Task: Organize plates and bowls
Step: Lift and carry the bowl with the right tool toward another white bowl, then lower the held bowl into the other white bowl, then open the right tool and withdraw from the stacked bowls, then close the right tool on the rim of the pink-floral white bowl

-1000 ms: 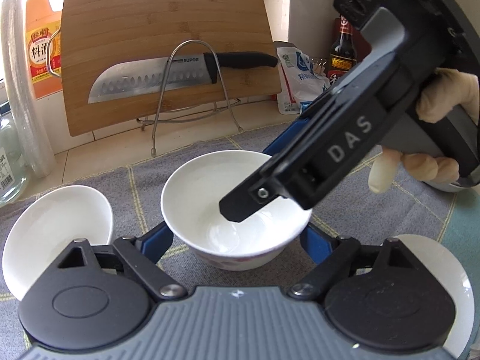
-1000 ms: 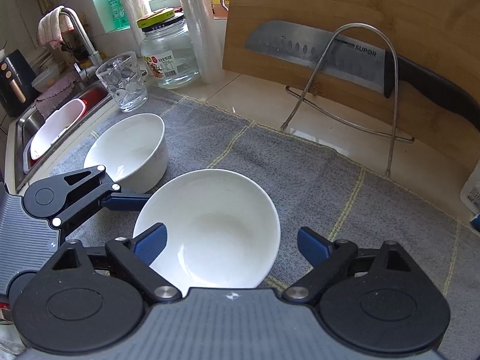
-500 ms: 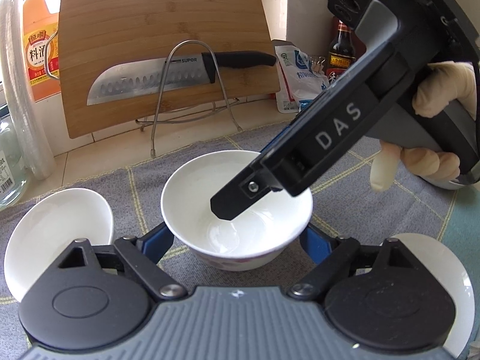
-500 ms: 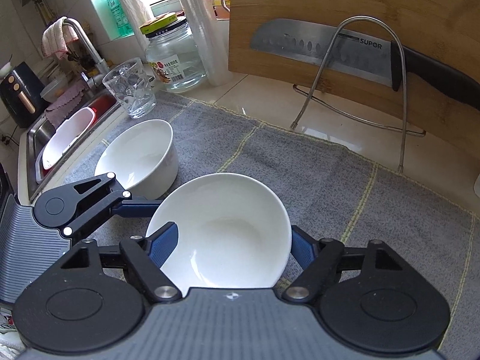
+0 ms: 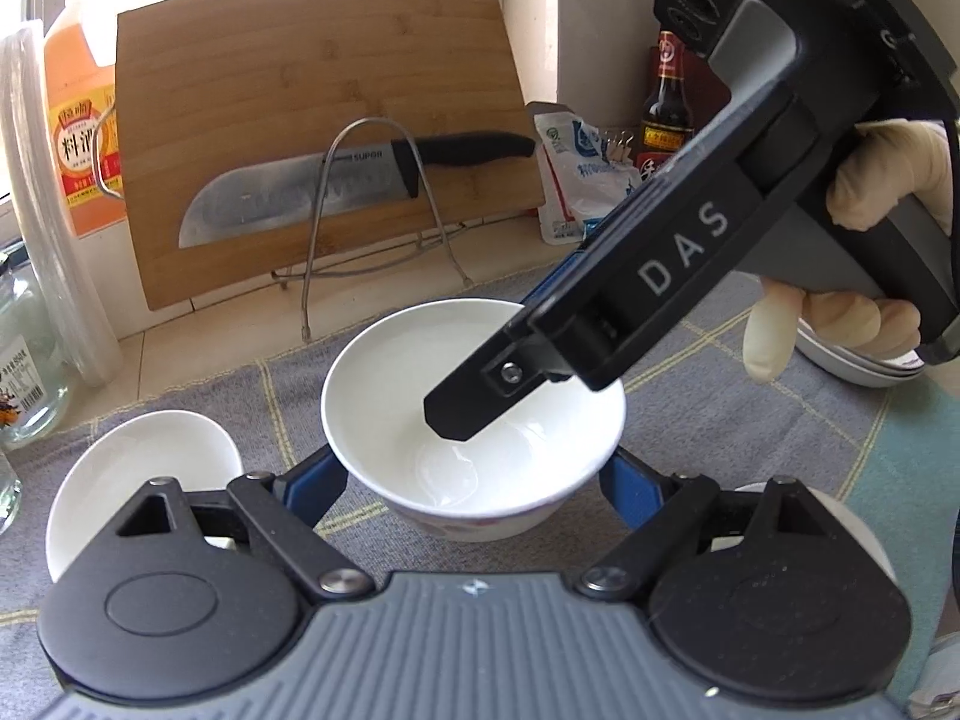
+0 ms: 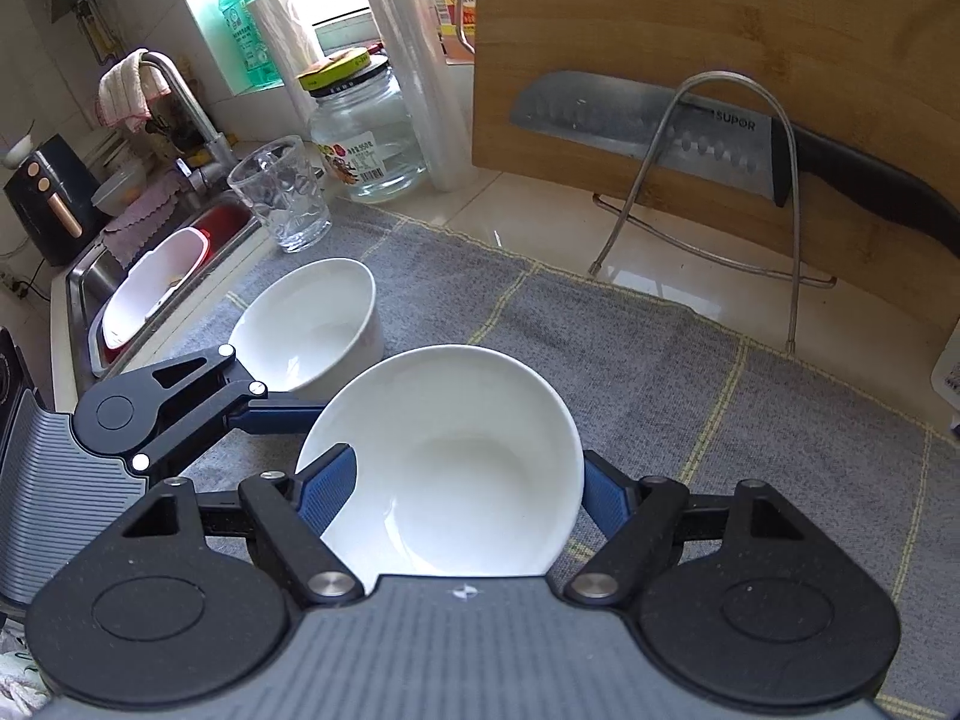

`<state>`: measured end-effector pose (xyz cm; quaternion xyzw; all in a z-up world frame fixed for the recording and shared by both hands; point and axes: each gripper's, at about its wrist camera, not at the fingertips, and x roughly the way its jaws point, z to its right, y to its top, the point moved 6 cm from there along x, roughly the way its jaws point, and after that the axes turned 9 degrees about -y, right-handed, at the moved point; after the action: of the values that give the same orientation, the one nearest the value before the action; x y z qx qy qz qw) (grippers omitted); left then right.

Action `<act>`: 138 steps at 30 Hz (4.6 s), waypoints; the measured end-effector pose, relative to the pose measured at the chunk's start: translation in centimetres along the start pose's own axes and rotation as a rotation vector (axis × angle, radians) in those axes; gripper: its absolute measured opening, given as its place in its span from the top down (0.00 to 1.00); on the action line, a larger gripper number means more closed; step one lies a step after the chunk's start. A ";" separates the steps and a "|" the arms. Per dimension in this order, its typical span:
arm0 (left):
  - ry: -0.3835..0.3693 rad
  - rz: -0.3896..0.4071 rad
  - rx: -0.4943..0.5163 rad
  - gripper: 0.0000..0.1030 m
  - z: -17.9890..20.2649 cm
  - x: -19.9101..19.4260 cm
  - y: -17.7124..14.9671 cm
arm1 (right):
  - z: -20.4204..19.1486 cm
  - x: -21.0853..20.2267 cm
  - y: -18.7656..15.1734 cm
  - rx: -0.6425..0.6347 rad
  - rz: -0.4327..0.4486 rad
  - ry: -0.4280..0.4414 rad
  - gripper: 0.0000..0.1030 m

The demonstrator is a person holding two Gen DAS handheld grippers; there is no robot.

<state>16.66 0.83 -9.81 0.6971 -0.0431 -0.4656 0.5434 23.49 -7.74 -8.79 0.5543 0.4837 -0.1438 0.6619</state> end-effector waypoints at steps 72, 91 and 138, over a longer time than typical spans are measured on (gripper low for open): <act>-0.140 -0.108 0.051 0.12 10.4 -5.2 -4.5 | -3.2 -7.8 -11.5 0.093 -0.018 -0.044 0.14; -0.071 -0.049 0.007 0.04 6.9 -9.9 -5.4 | -5.1 -8.8 -7.2 -0.020 0.118 -0.116 0.00; 0.178 0.037 -0.066 0.04 -11.4 -5.4 -6.0 | -10.0 9.1 7.0 -0.149 -0.072 0.000 0.10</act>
<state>18.91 14.52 -11.63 0.7165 0.0082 -0.3929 0.5763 28.29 6.56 -11.08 0.4856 0.5126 -0.1311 0.6959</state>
